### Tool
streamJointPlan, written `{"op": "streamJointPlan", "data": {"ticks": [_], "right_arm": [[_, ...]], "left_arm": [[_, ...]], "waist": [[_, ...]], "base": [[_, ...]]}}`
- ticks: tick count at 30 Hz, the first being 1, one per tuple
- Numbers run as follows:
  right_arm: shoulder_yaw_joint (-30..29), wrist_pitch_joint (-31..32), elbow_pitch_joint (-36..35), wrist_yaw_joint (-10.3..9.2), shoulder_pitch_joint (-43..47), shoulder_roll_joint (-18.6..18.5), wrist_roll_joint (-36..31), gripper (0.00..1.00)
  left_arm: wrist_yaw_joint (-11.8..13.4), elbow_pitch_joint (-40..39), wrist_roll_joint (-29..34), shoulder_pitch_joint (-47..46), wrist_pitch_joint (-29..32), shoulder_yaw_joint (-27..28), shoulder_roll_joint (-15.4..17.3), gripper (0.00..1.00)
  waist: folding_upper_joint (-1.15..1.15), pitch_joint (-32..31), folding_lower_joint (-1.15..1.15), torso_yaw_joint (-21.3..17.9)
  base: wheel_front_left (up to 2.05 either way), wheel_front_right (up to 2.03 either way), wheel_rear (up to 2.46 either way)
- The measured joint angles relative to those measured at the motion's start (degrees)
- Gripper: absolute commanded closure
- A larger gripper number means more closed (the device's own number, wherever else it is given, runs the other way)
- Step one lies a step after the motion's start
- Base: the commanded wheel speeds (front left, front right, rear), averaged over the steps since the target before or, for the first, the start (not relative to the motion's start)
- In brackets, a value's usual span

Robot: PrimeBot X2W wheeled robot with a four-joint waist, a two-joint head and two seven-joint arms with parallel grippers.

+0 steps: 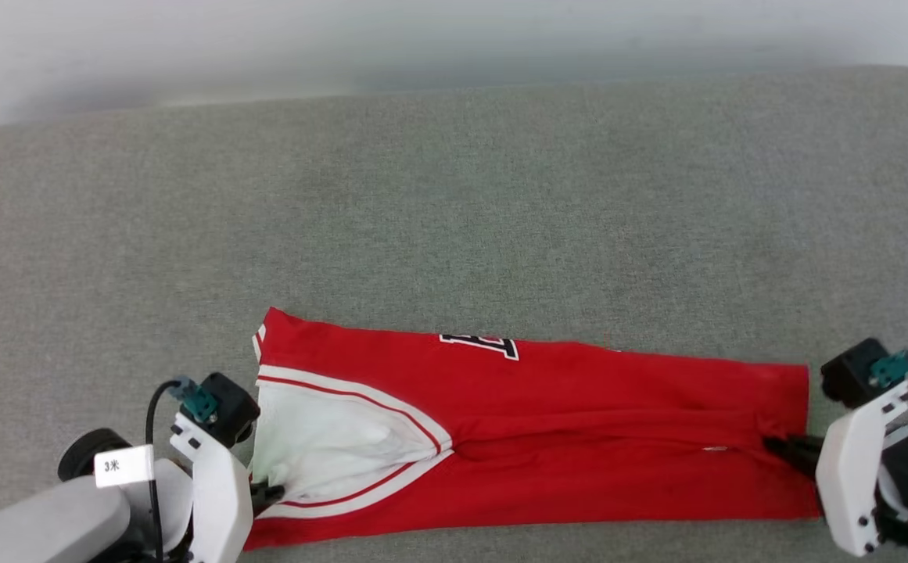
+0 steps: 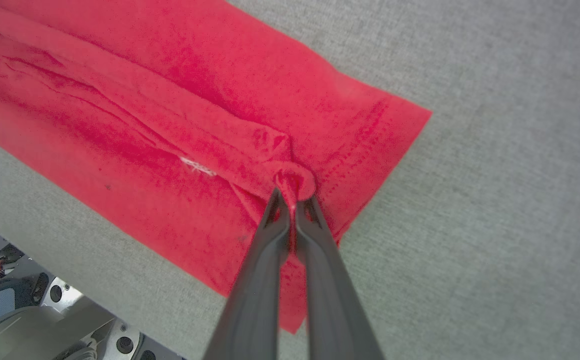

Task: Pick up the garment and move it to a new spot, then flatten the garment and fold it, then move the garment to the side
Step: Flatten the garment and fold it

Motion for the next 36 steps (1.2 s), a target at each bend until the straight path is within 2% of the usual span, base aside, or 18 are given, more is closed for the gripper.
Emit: {"op": "streamJointPlan", "data": {"ticks": [2, 3, 4, 5, 6, 11, 14, 21, 26, 30, 32, 36], "right_arm": [[0.33, -0.04, 1.38, 0.00, 0.65, 1.42, -0.09, 1.00], [0.18, -0.68, 2.12, 0.00, 0.77, 2.12, -0.40, 0.90], [0.04, -1.12, 2.77, 0.01, 0.77, 2.63, -0.58, 0.74], [-0.07, -1.45, 3.27, 0.01, 0.78, 2.97, -0.59, 0.31], [-0.41, -2.34, 3.60, 0.01, 0.90, 3.32, -0.53, 0.00], [-3.99, -6.65, 2.66, 0.01, 1.09, 3.21, 0.01, 0.00], [-7.50, -9.05, 1.01, 0.00, 1.21, 1.54, -0.76, 0.00], [-20.15, -13.62, -0.09, -0.01, 4.24, 1.40, 1.24, 0.00], [-26.22, -11.58, 2.80, -0.01, 7.73, 3.91, 4.87, 0.00], [-28.76, -7.73, 5.04, -0.01, 9.93, 6.28, 8.45, 0.00], [-29.56, -6.15, 5.69, -0.01, 10.76, 7.45, 9.95, 0.00], [-29.93, -3.16, 6.14, -0.02, 11.50, 9.76, 12.73, 0.00]], "left_arm": [[0.43, 1.77, 0.01, 1.17, -1.45, -0.02, -0.96, 0.97], [0.71, 2.77, 0.09, 1.71, -2.43, -0.01, -1.41, 0.40], [1.04, 3.69, 0.49, 2.12, -3.69, 0.00, -1.90, 0.00], [1.21, 4.41, 0.69, 2.44, -4.85, 0.11, -2.42, 0.00], [1.30, 5.03, 0.75, 2.78, -5.99, 0.27, -2.91, 0.00], [3.81, 5.32, 4.65, 3.39, -13.95, 1.93, -3.16, 0.00], [7.05, 4.48, 6.44, 3.67, -19.80, 4.04, -2.87, 0.00], [16.27, 3.74, 7.48, 7.17, -34.50, 10.65, -4.23, 0.00], [21.11, 3.69, 9.85, 10.74, -36.89, 16.29, -6.11, 0.00], [24.23, 2.48, 16.56, 14.74, -36.94, 24.63, -9.77, 0.00], [24.87, 2.34, 19.98, 17.64, -36.99, 28.63, -11.74, 0.00], [24.58, 2.04, 25.75, 22.85, -37.00, 36.31, -16.37, 0.00]], "waist": [[0.00, 0.44, 0.00, -0.19], [0.00, 0.60, 0.00, -0.33], [0.00, 0.71, 0.00, -0.46], [0.00, 0.68, 0.00, -0.51], [0.00, 0.57, 0.00, -0.53], [0.00, -0.89, 0.00, -0.56], [0.00, -1.92, 0.00, -0.56], [0.00, -3.14, 0.00, -0.46], [0.00, -2.61, 0.01, -0.38], [0.00, -1.93, 0.01, -0.03], [0.00, -1.49, 0.01, 0.19], [0.00, -0.62, 0.01, 0.73]], "base": [[0.00, 0.00, 0.00], [0.00, 0.00, 0.00], [0.00, 0.00, 0.00], [0.00, 0.00, 0.00], [0.00, 0.00, 0.00], [0.00, 0.00, 0.00], [0.00, 0.00, 0.00], [0.00, 0.00, 0.00], [0.00, 0.00, 0.00], [0.00, 0.00, 0.00], [0.00, 0.00, 0.00], [0.00, 0.00, 0.00]]}}
